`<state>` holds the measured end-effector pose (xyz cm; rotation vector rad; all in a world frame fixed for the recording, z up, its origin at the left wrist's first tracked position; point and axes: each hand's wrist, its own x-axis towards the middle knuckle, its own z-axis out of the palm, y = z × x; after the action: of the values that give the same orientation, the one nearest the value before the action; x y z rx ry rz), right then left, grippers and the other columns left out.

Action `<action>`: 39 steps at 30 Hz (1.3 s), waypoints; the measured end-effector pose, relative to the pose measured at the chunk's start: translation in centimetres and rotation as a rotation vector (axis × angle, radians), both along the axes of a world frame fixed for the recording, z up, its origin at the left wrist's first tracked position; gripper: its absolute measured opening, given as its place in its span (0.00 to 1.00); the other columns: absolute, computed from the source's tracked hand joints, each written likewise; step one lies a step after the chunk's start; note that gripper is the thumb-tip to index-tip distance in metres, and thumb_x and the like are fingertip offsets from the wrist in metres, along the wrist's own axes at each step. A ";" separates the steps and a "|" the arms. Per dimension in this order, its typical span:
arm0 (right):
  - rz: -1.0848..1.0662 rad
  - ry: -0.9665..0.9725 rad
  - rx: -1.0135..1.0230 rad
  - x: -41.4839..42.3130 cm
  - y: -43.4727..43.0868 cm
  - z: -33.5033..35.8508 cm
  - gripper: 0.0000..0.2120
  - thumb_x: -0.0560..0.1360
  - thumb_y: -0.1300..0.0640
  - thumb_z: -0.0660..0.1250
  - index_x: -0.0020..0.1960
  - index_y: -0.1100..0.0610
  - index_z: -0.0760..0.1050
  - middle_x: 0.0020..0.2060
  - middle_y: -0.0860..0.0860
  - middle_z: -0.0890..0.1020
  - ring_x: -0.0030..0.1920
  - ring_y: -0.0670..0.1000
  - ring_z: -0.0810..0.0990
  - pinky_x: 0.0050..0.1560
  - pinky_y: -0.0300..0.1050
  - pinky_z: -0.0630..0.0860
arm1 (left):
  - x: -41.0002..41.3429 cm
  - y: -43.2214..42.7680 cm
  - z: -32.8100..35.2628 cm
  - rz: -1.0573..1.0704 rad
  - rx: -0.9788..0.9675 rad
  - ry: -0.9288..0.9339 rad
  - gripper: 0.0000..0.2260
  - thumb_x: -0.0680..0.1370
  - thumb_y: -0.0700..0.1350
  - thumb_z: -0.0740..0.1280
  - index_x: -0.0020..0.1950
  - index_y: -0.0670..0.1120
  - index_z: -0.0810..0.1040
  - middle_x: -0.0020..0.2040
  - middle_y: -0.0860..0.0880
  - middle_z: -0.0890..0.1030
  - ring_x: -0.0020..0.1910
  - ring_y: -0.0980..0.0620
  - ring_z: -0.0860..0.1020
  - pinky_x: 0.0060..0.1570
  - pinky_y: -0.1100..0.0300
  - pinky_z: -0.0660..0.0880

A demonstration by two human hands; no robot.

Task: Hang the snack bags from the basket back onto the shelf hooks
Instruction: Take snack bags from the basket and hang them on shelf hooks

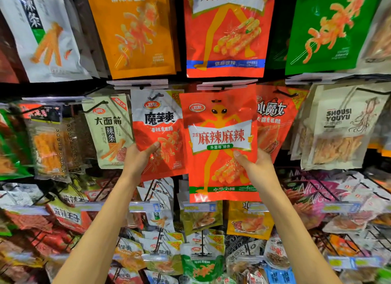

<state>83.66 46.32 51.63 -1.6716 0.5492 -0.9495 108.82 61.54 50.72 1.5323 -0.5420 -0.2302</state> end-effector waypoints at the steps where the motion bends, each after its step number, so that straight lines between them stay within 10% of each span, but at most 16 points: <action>1: 0.004 0.006 -0.015 -0.1 0.1 -0.2 0.11 0.79 0.53 0.67 0.61 0.44 0.76 0.54 0.35 0.80 0.54 0.33 0.77 0.53 0.36 0.72 | 0.0 0.0 0.0 -0.001 0.006 -0.005 0.02 0.76 0.44 0.73 0.46 0.51 0.82 0.44 0.52 0.86 0.48 0.50 0.84 0.57 0.48 0.78; 39: 0.097 -0.108 0.166 -0.6 0.7 -0.2 0.09 0.79 0.56 0.68 0.58 0.46 0.78 0.51 0.40 0.85 0.53 0.42 0.83 0.53 0.42 0.78 | 0.5 -0.2 -1.0 -0.041 0.000 0.023 0.11 0.75 0.46 0.74 0.56 0.46 0.83 0.51 0.49 0.86 0.53 0.47 0.83 0.61 0.43 0.76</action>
<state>83.10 47.03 51.48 -1.4762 0.4578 -0.8937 109.36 61.35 49.73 1.5176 -0.5554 -0.2795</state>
